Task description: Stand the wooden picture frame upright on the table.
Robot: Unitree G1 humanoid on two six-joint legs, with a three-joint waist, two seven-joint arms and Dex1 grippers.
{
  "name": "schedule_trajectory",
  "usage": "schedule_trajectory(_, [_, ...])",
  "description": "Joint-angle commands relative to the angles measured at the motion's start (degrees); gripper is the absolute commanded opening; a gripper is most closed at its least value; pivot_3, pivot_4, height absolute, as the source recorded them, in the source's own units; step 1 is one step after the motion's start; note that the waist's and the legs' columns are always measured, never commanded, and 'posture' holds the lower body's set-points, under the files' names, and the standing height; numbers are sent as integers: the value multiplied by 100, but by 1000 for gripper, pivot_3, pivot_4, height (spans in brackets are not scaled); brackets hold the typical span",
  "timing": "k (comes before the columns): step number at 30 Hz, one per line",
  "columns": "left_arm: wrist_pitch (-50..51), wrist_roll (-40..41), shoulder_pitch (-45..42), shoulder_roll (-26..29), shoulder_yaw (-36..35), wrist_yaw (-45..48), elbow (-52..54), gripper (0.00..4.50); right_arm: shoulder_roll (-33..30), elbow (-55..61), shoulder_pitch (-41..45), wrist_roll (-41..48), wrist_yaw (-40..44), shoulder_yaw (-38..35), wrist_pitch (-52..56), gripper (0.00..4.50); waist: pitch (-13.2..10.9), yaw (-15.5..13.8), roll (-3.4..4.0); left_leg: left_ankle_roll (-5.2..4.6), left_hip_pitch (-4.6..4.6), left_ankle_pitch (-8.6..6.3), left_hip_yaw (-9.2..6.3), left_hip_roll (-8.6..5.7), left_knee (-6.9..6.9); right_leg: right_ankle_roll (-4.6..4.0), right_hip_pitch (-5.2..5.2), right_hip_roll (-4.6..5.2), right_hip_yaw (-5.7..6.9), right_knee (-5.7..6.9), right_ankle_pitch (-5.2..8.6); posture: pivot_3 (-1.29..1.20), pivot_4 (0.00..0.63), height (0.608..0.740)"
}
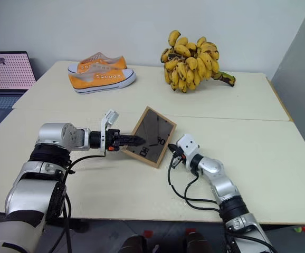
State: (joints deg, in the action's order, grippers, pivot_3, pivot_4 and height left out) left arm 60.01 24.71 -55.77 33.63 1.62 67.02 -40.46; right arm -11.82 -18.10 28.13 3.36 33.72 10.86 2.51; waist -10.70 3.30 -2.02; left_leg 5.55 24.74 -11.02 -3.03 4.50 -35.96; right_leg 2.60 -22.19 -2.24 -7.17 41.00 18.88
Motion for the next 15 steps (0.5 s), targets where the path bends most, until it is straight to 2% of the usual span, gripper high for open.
schedule_trajectory(1, [-371,283,35,184,-656,-195,865,1303,-669,738,74,240,132,-659,197,0,-11,-5,14,1,2,1,0,-2,0,0,-1,2,0,0,0,0,150,740])
schedule_trajectory(6, [-576,440,159,131,-1130,-624,1554,1303,-1287,1558,251,748,184,-1307,989,0,-17,-19,22,1,7,1,-3,-4,2,0,-2,5,3,-3,0,0,150,740])
schedule_trajectory(12, [-395,758,121,-12,-1477,-1070,2053,1303,-1530,2694,644,1410,107,-1663,2092,0,-26,9,36,0,7,1,-3,-3,0,0,-3,3,1,0,0,0,150,740])
schedule_trajectory(15, [-387,856,214,-7,-1442,-1074,2343,1303,-1308,3369,1190,2035,-215,-1793,2870,545,-32,11,46,0,8,1,-2,-3,2,0,-4,3,0,-2,0,0,150,740])
